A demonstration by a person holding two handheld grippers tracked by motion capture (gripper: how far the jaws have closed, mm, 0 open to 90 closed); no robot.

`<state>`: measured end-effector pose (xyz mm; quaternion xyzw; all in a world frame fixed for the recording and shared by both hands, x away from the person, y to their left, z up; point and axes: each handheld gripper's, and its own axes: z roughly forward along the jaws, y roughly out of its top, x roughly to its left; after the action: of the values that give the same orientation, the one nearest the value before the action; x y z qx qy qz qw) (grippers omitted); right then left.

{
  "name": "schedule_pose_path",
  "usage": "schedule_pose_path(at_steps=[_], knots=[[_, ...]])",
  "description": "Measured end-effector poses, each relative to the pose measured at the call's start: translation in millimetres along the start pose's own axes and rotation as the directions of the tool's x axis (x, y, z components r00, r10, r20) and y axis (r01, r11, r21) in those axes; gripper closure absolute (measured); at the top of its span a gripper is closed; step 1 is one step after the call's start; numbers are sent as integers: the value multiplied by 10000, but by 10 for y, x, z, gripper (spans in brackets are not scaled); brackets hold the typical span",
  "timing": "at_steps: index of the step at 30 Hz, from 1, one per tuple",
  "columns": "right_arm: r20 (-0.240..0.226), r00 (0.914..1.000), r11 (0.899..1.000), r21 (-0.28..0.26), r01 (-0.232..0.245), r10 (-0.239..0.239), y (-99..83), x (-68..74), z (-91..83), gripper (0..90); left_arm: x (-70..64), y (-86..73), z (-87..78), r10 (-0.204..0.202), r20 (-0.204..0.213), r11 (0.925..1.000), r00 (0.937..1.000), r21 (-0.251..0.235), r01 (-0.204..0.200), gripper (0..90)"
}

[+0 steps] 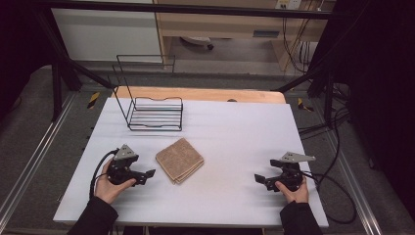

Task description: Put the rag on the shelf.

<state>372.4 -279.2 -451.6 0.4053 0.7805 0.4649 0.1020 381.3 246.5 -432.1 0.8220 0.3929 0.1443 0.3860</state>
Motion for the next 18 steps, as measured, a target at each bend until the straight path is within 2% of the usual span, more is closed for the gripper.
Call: schedule_pose_path(at_steps=[8,13,14,15,17,18], knots=[[18,10000,10000,-7,-55,55,4,1,3,8,-31,160,105,-92,-228,9995,9997,311,99,190],[28,10000,10000,28,-71,71,3,4,11,9,12,215,181,-326,-308,9988,9990,342,336,321],[28,10000,10000,28,-71,71,3,4,11,9,22,218,196,-404,-308,9987,9987,305,414,321],[28,10000,10000,18,-69,69,2,7,14,9,33,220,211,-482,-333,9984,9983,279,492,395],[33,10000,10000,15,-68,68,2,7,14,9,60,222,235,-586,-326,9977,9977,325,597,421],[32,10000,10000,23,-79,79,5,9,14,10,70,221,246,-649,-276,9972,9975,349,658,468]])
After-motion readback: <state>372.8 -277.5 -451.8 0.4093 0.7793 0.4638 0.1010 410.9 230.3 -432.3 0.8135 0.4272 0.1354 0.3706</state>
